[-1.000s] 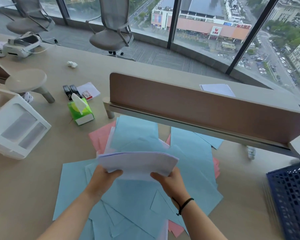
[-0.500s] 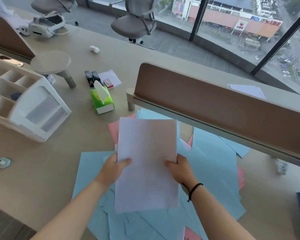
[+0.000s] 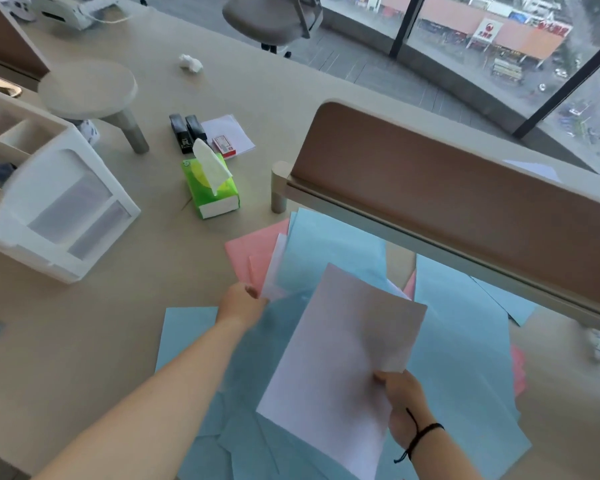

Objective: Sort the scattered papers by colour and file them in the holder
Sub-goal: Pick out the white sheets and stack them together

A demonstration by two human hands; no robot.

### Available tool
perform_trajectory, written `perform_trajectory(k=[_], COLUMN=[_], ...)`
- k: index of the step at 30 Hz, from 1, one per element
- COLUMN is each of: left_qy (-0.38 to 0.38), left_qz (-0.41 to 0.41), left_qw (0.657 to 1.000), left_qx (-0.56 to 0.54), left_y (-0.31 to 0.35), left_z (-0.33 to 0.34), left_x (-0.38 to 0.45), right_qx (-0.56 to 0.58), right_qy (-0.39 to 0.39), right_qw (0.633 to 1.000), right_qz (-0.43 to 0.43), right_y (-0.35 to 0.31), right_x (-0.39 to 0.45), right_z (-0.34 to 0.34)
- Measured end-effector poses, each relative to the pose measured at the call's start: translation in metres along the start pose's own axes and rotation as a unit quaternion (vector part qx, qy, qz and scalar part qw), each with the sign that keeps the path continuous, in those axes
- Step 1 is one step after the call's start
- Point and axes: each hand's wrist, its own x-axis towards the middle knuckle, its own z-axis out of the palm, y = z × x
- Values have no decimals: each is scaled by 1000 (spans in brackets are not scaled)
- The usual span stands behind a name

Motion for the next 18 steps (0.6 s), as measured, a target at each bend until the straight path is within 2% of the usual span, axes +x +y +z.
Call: perform_trajectory(k=[5,13,16,18], left_qy=[-39,-71,-42,15], left_qz=[-4,98,162,207], left_qw=[999,990,983,976], left_qx=[29,65,79,70], left_y=[6,3,12,19], left_z=[-1,-8,-22,-37], left_x=[9,5,-7,-20], right_qx=[-1,-34,-48,-51], right_qy=[3,0,-2,-4], right_qw=[1000,999,999,998], right_qz=[-5,-8,-21,-28], right_y=[9,9,8,7], right_x=[4,2,-1,-3], right_z=[10,11,10,10])
